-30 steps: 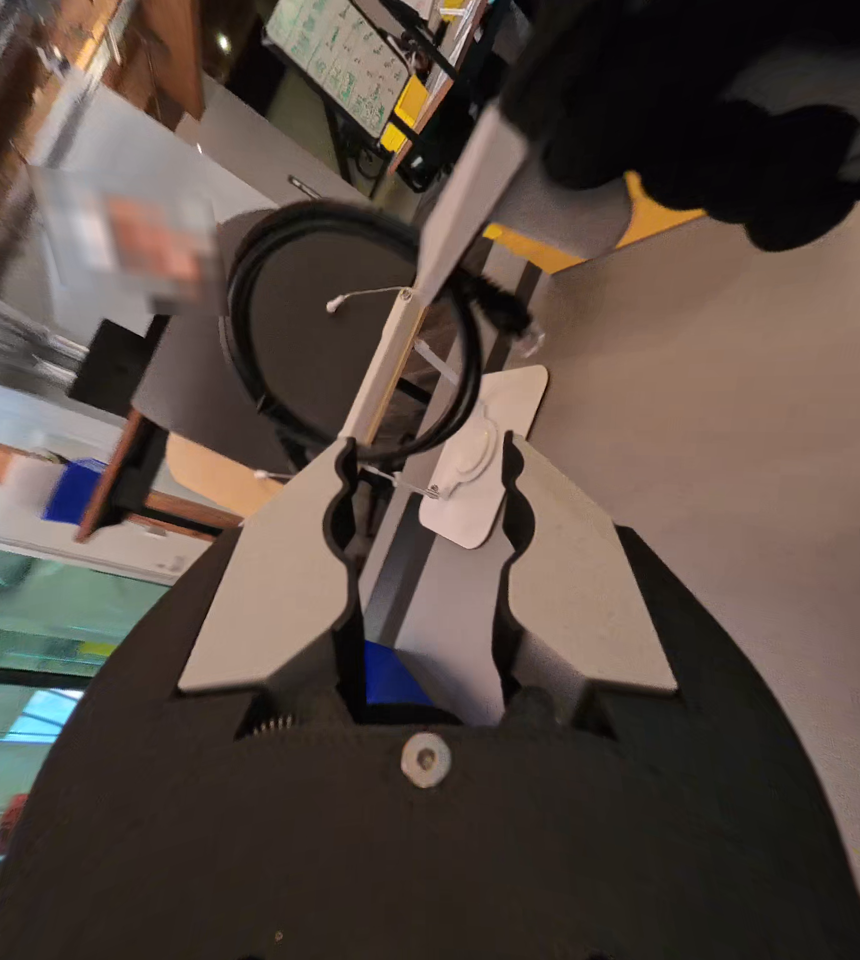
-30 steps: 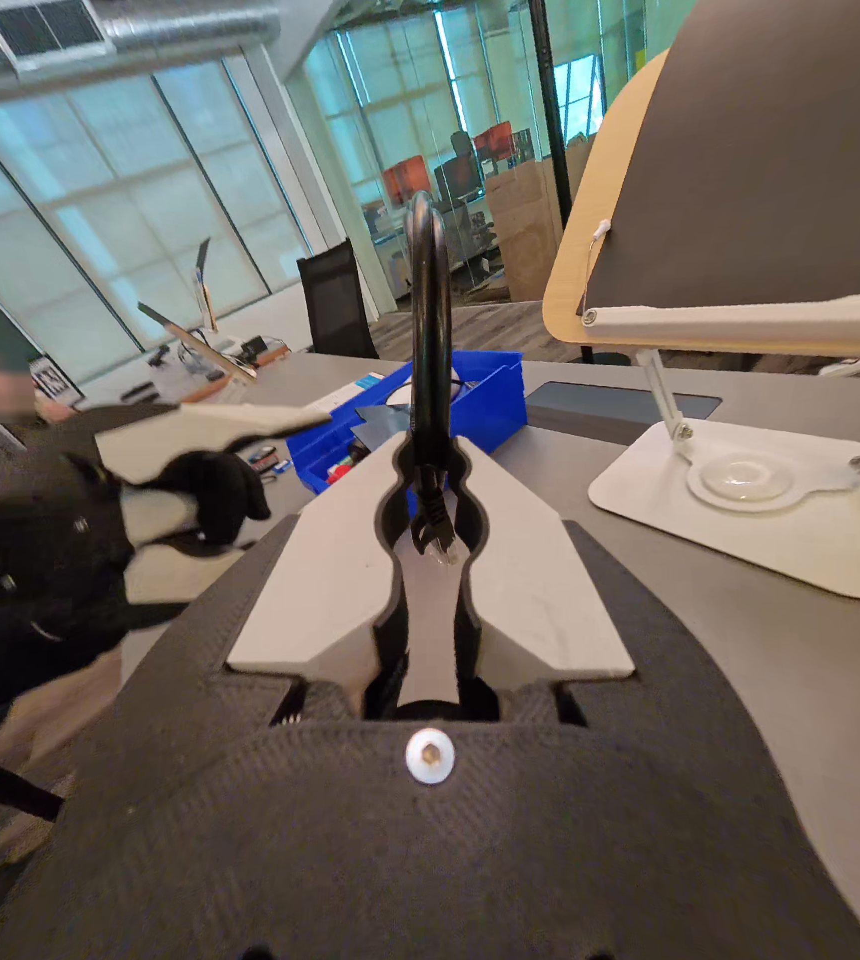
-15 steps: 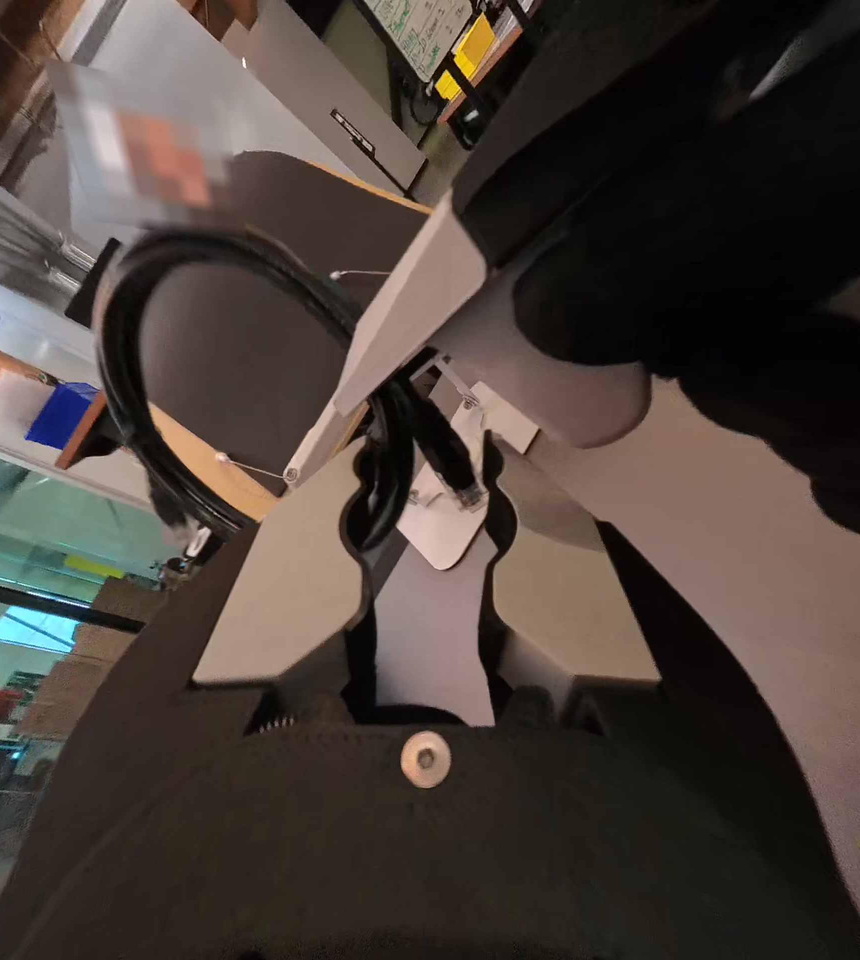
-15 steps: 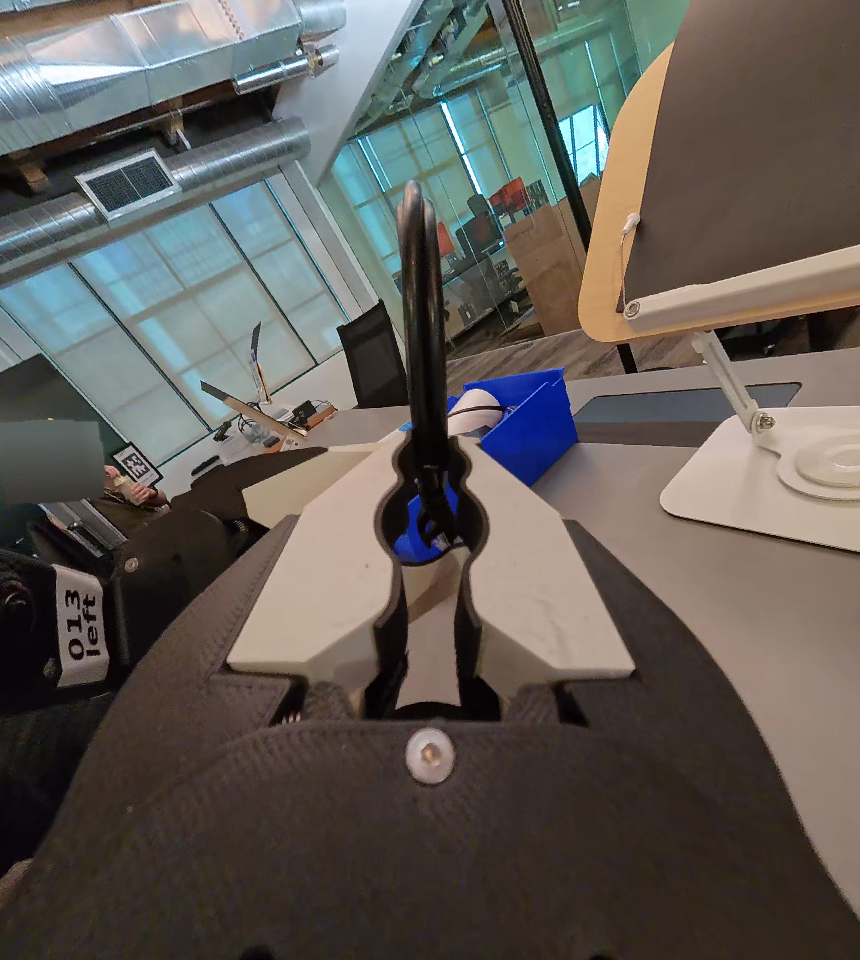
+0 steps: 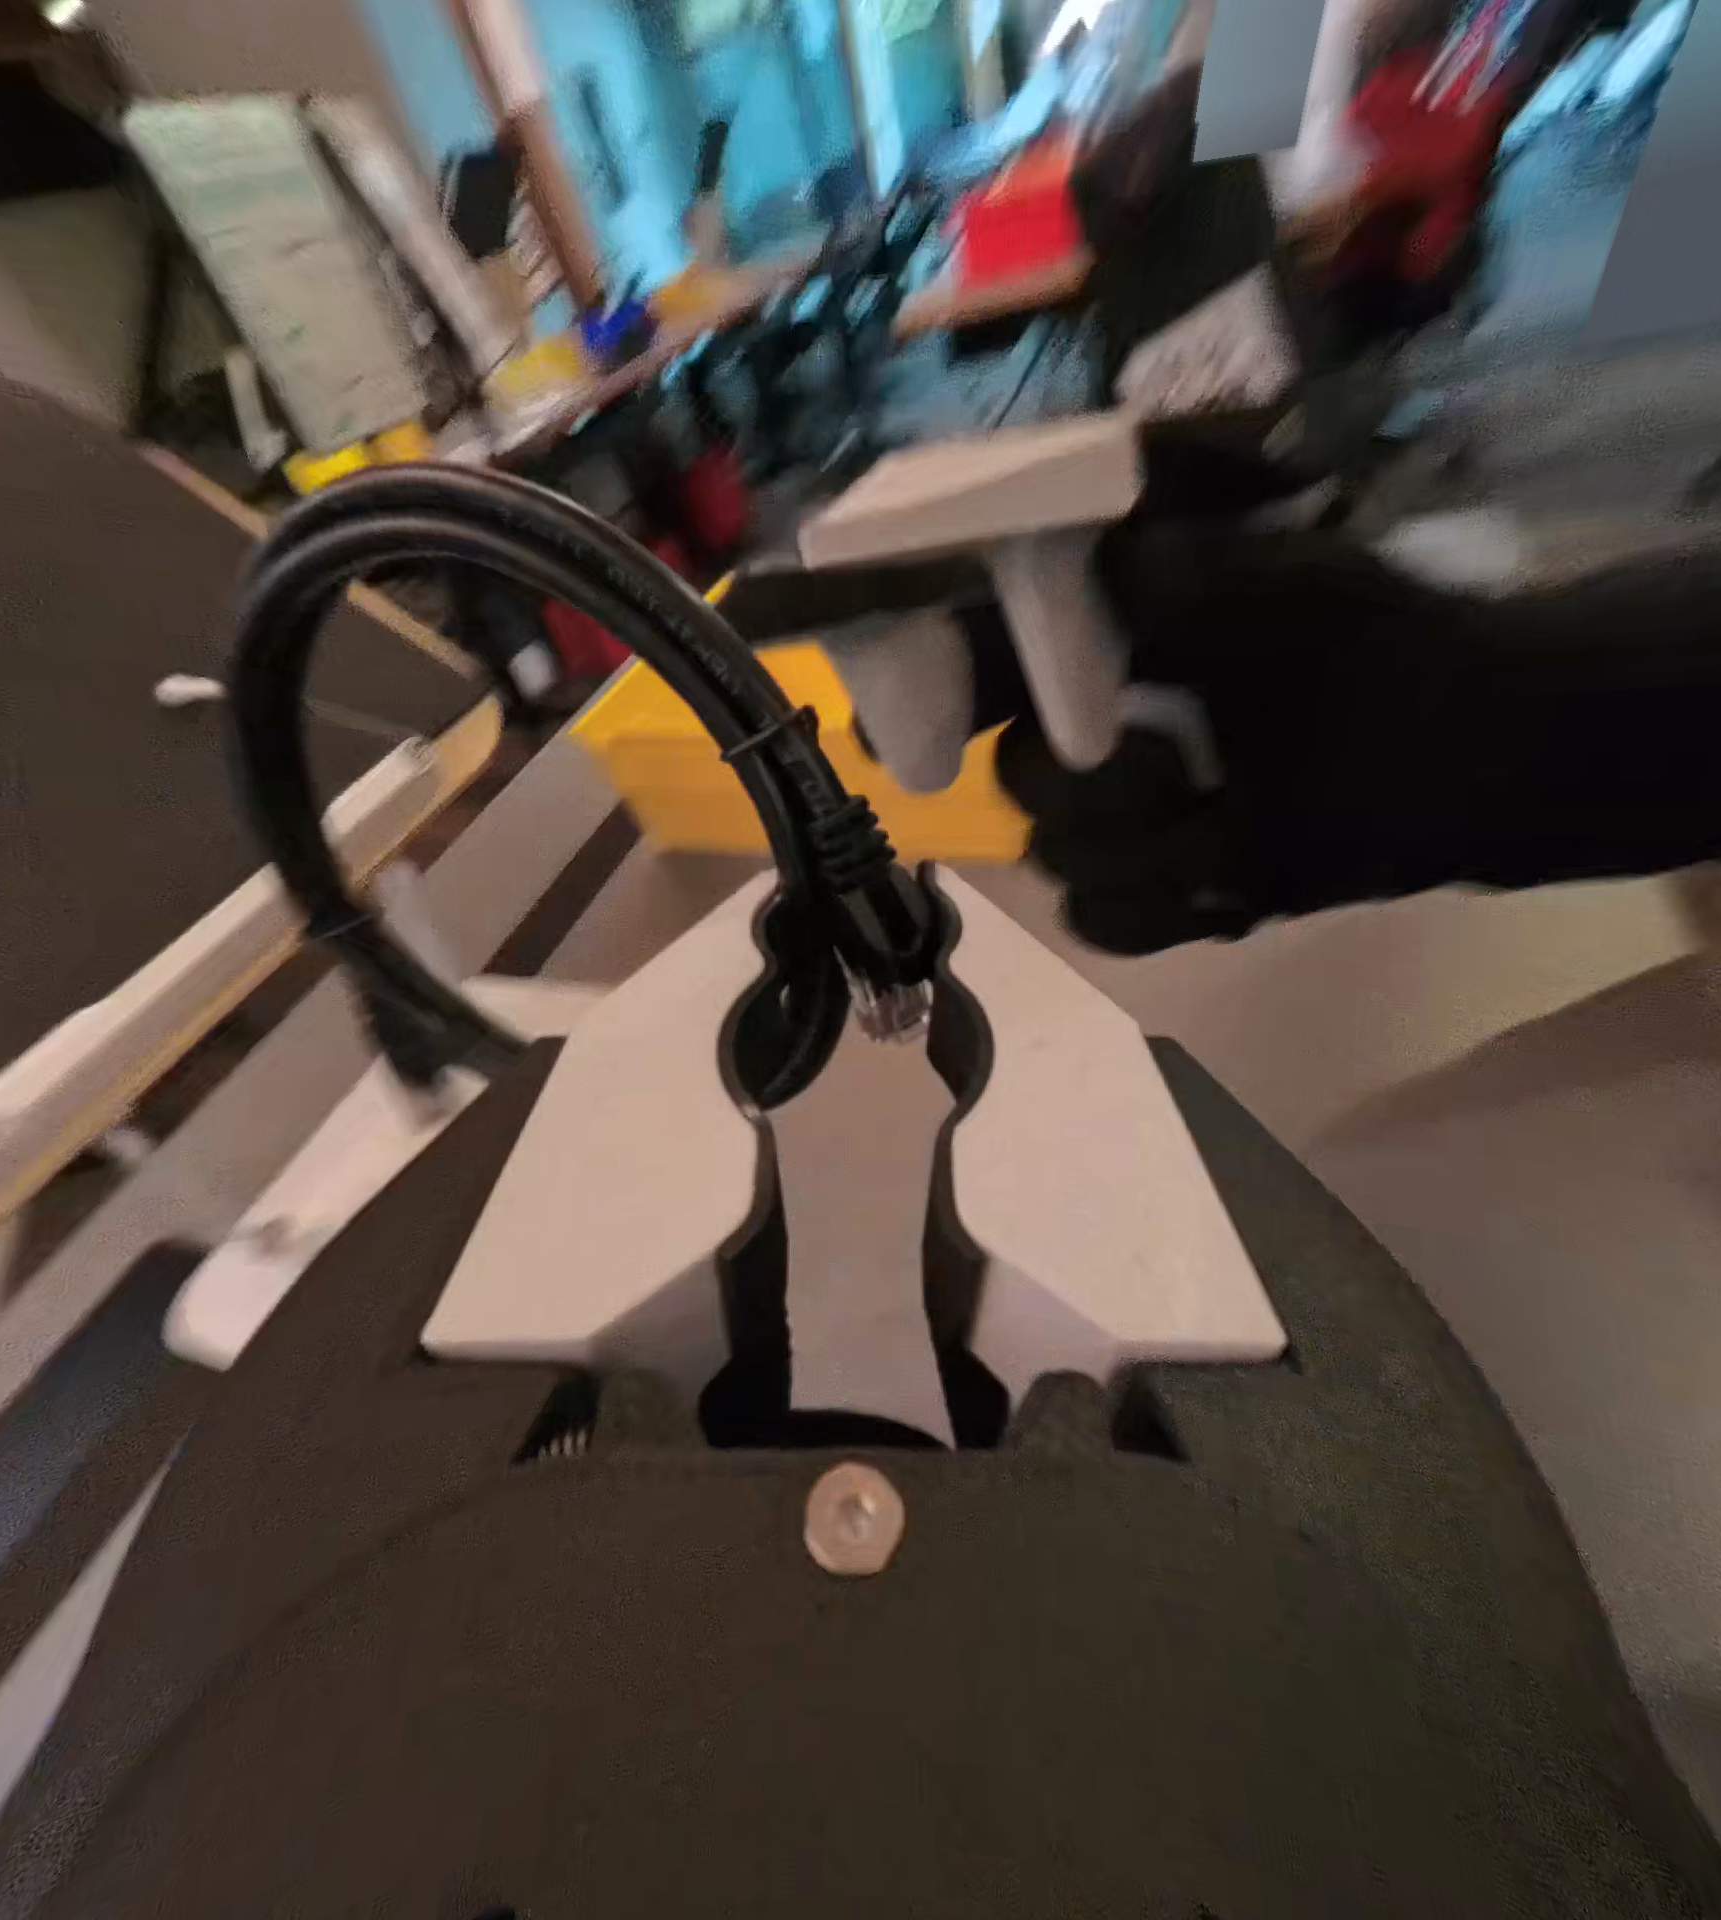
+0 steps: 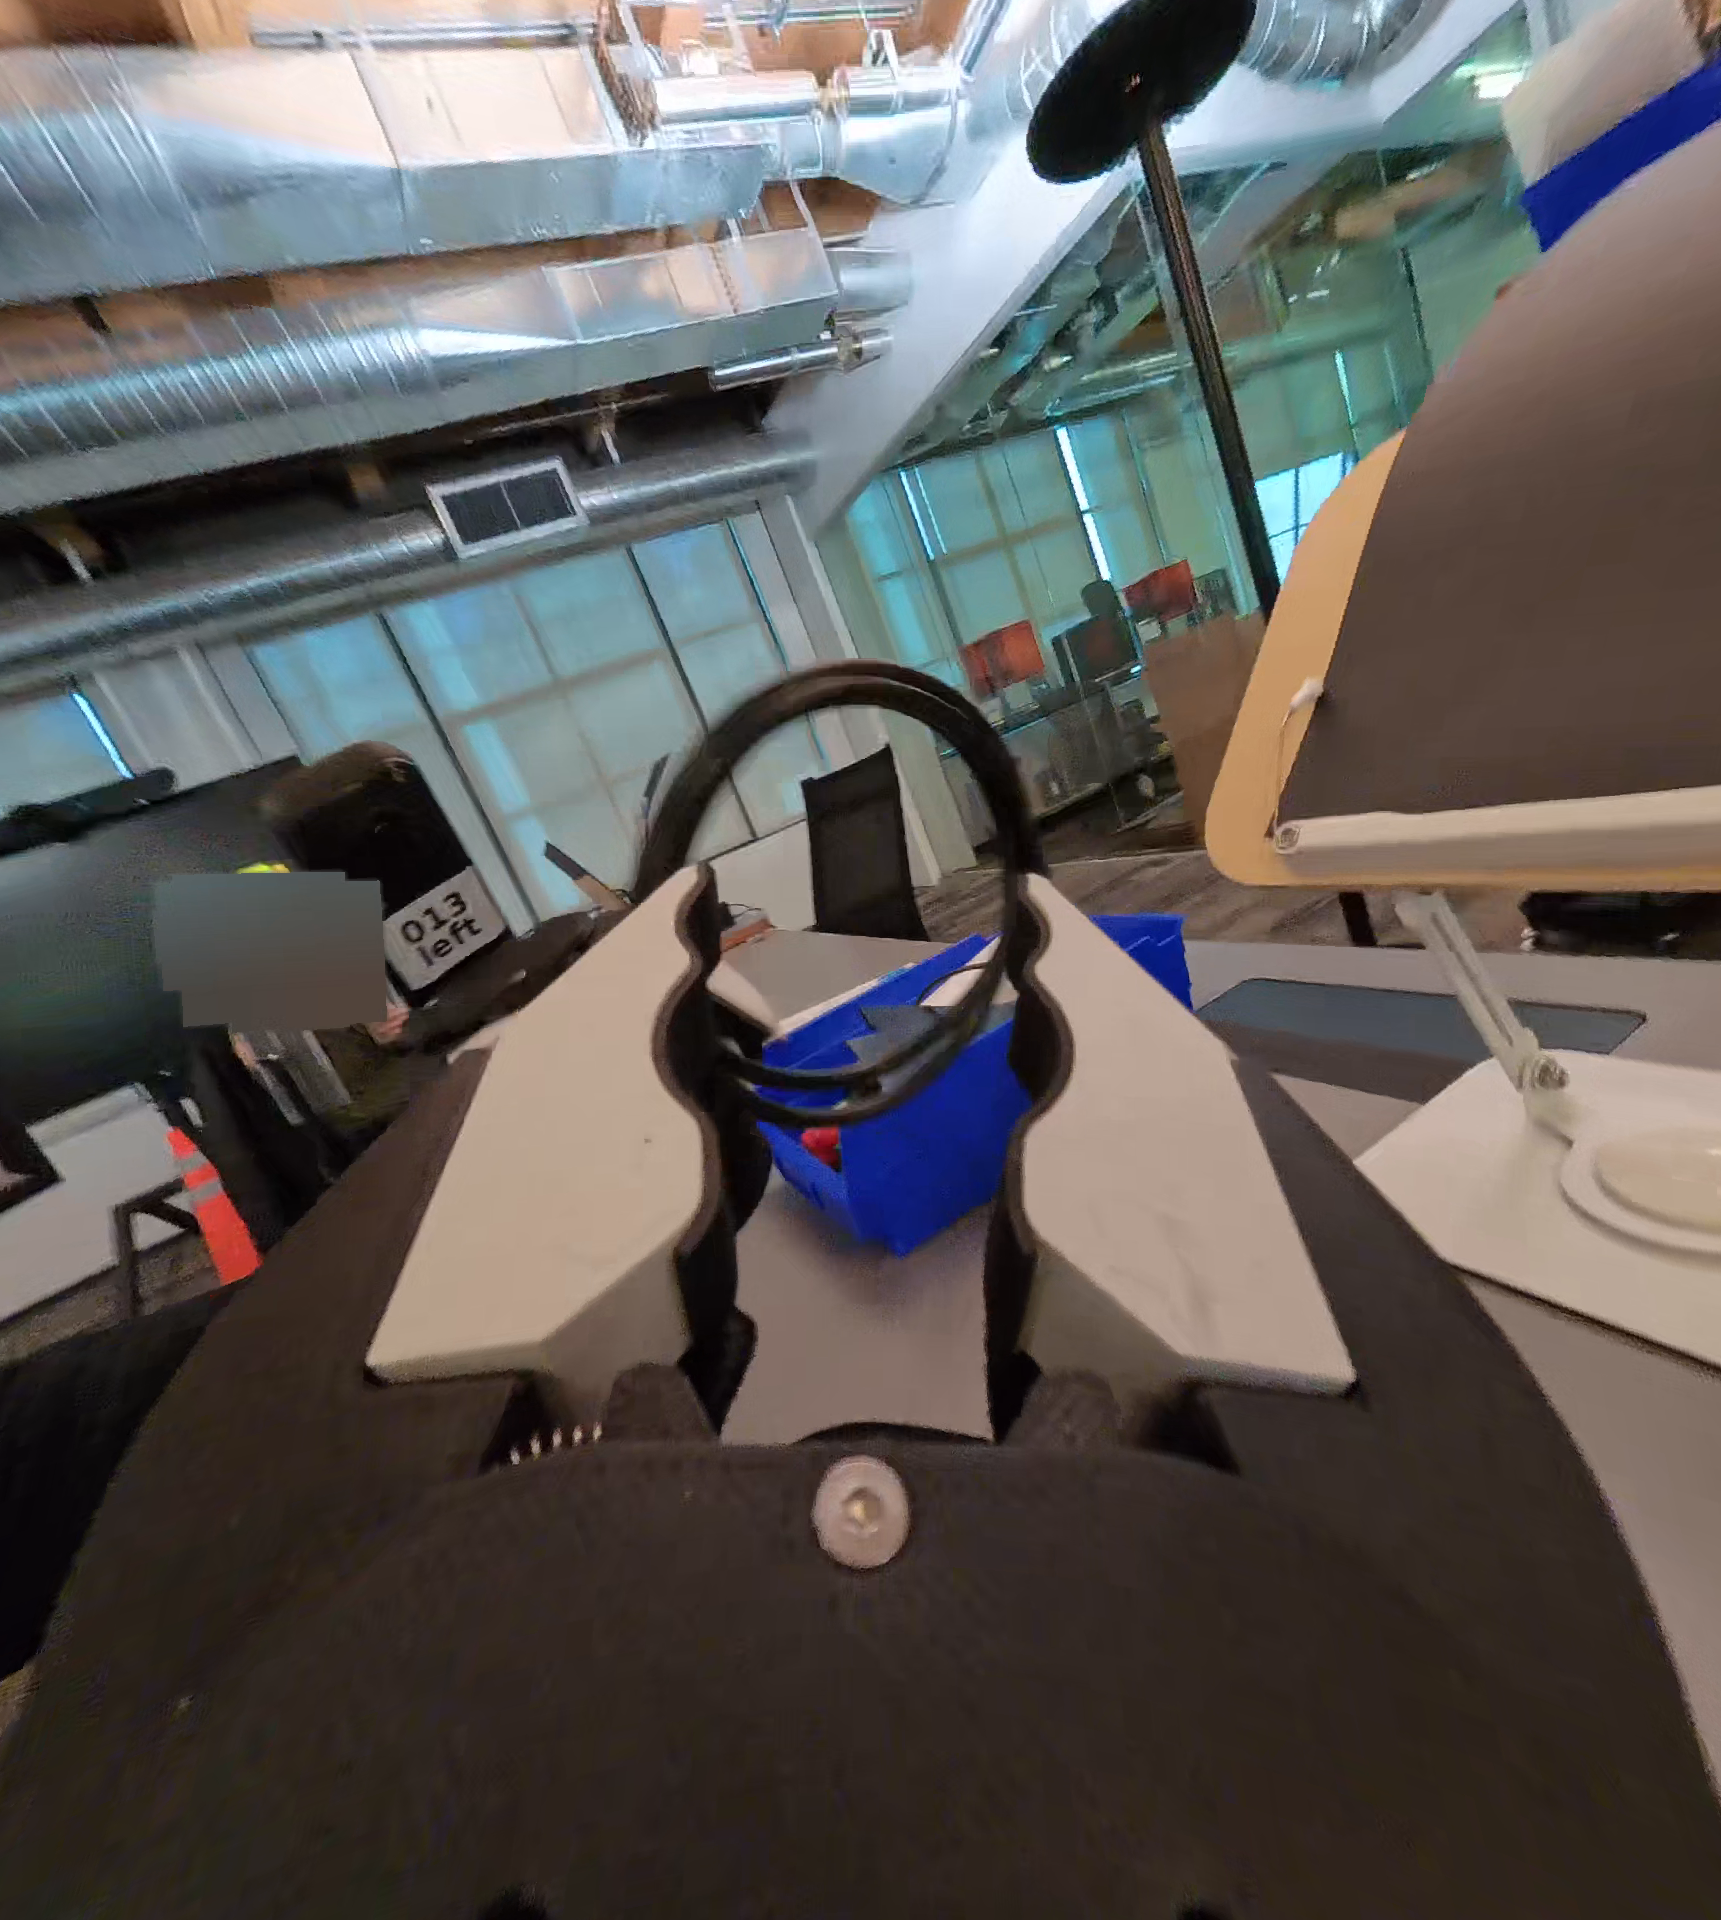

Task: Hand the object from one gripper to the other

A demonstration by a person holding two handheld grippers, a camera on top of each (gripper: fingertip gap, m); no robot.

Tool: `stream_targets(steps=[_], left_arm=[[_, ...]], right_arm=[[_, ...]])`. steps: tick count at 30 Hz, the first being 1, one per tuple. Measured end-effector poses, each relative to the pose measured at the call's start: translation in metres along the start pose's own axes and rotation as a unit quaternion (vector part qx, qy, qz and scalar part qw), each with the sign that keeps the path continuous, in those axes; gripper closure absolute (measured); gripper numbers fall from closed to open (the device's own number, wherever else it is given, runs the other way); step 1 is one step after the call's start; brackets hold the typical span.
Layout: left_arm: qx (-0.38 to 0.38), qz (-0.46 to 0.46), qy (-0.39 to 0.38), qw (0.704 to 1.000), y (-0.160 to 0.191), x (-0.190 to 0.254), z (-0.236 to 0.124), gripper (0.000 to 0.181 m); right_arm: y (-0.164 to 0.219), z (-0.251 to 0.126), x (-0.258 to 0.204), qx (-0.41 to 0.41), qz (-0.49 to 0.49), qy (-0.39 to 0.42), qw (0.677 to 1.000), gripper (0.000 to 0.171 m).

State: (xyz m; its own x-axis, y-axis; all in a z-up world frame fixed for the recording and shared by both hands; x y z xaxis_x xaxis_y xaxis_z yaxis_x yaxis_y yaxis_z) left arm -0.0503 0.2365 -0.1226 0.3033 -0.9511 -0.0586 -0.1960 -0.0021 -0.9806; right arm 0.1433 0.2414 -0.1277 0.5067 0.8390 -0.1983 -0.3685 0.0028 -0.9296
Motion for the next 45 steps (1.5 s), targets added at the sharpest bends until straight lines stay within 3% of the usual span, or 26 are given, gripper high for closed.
stream_targets(steps=[4, 10, 15, 17, 21, 26, 30, 33, 34, 36, 38, 41, 45], left_arm=[[0.082, -0.087, 0.187, 0.975, -0.011, -0.006, -0.03, 0.161], [0.14, -0.163, 0.387, 0.897, -0.011, -0.002, -0.045, 0.16], [0.148, -0.173, 0.434, 0.871, -0.003, 0.003, -0.043, 0.16], [0.155, -0.175, 0.446, 0.864, 0.0, 0.003, -0.045, 0.16], [0.155, -0.182, 0.46, 0.855, 0.006, 0.001, -0.045, 0.16], [0.173, -0.212, 0.386, 0.881, 0.012, -0.017, -0.044, 0.158], [0.146, -0.269, 0.207, 0.929, 0.019, -0.042, -0.038, 0.101], [0.142, -0.293, 0.034, 0.945, 0.023, -0.06, -0.043, 0.088], [0.142, -0.298, 0.006, 0.944, 0.023, -0.062, -0.046, 0.092], [0.134, -0.313, -0.004, 0.94, 0.021, -0.057, -0.048, 0.109], [0.146, -0.334, 0.038, 0.93, 0.014, -0.045, -0.045, 0.125], [0.152, -0.381, 0.074, 0.909, 0.004, -0.033, -0.032, 0.11], [0.162, -0.476, 0.103, 0.858, 0.004, -0.033, -0.018, 0.091]], right_arm=[[0.011, -0.007, 0.025, -0.014, 0.059, -0.05, 0.997, 0.113], [0.034, 0.01, 0.016, -0.068, 0.083, -0.193, 0.975, 0.117], [0.032, 0.012, 0.004, -0.033, 0.097, -0.286, 0.953, 0.139], [0.033, 0.011, 0.004, -0.035, 0.093, -0.295, 0.95, 0.159], [0.033, 0.01, 0.002, -0.043, 0.078, -0.292, 0.952, 0.161], [0.025, 0.005, 0.008, -0.04, 0.035, -0.218, 0.975, 0.161], [0.01, -0.003, 0.012, -0.038, -0.051, -0.093, 0.994, 0.162], [-0.002, -0.01, 0.016, -0.032, -0.098, -0.004, 0.995, 0.162], [-0.005, -0.011, 0.015, -0.036, -0.126, 0.023, 0.991, 0.162], [-0.008, -0.012, 0.009, -0.063, -0.21, 0.07, 0.973, 0.162], [-0.008, -0.009, -0.003, -0.101, -0.323, 0.108, 0.935, 0.162], [-0.001, -0.002, -0.023, -0.145, -0.479, 0.133, 0.856, 0.161], [0.012, 0.005, -0.044, -0.174, -0.623, 0.139, 0.75, 0.162]])
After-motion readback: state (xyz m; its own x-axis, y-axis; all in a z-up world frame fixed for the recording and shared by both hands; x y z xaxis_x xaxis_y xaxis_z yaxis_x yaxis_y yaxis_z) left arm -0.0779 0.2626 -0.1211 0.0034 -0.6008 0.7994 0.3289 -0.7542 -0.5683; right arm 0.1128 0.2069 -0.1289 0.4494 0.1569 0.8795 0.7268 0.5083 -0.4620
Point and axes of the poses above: each gripper's, where its closed fingertips meet, z out along the fingers, y out of its underside, x = y × z across the jaws, the point moved 10 cm from there along -z, back along the fingers, and after that the axes turned 11 degrees about -z, right-handed, at the moved point
